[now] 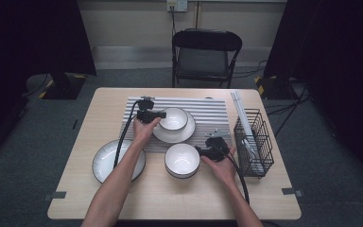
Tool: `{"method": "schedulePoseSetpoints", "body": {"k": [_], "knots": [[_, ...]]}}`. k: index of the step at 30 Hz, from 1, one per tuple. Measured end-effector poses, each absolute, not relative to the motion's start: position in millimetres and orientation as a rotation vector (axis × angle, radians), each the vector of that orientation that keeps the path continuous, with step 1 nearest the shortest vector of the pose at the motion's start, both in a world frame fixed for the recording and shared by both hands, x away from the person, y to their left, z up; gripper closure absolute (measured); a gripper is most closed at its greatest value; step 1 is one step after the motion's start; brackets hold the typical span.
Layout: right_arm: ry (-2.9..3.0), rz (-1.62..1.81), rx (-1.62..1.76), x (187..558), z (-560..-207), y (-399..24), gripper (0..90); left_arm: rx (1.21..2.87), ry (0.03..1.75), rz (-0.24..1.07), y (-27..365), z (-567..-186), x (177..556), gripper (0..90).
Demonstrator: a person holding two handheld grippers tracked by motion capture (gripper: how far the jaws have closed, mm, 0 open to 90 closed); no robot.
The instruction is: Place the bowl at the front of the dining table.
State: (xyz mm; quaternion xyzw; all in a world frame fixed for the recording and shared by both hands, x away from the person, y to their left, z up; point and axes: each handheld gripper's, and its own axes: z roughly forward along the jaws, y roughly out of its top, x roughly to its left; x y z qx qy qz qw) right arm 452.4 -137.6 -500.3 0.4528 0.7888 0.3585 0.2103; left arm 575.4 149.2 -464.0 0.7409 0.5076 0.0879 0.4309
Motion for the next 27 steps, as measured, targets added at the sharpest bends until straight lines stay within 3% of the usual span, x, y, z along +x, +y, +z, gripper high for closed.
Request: {"method": "schedulePoseSetpoints", "body": {"k": [11,27], "knots": [[2.193,0.997,1.259,452.4,-500.3,-137.6,31.0,1.83,1.263,0.184,153.6,-464.0,576.4,78.1],[2.193,0.997,1.259,452.4,-500.3,-137.6,31.0,1.857,1.236,0.194,154.7,-458.2,572.5,46.5]]}}
